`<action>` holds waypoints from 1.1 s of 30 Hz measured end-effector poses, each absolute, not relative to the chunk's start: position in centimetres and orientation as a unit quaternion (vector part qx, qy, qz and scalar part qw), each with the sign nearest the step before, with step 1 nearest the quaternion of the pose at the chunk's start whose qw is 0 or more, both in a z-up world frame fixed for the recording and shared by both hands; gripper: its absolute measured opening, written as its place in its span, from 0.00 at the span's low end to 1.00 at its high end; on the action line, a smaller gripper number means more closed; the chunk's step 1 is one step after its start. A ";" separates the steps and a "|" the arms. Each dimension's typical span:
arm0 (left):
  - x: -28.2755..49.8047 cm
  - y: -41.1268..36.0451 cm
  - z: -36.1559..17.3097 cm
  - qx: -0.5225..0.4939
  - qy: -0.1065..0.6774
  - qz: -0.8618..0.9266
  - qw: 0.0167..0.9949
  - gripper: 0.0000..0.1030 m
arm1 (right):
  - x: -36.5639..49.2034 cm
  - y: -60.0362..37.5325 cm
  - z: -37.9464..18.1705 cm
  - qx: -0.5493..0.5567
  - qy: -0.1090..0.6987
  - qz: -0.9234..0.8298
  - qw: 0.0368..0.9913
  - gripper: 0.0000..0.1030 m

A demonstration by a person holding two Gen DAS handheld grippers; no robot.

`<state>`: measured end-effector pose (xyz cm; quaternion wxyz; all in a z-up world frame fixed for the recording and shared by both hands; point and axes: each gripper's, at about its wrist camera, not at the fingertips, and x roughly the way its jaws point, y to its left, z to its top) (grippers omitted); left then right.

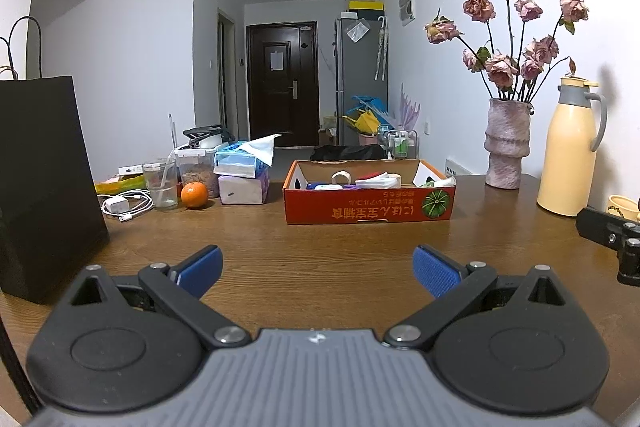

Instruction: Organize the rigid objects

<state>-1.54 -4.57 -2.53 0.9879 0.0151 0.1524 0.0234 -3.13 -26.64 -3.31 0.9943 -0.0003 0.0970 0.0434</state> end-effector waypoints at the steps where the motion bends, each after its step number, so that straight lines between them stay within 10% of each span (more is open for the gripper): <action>1: -1.6 -4.6 -2.5 0.015 0.152 0.023 0.988 1.00 | -3.1 -26.6 -3.3 0.000 0.097 0.044 0.994 1.00; 33: -1.9 -4.6 -2.3 0.017 0.151 0.021 0.988 1.00 | -3.7 -26.0 -3.3 -0.004 0.095 0.054 0.994 1.00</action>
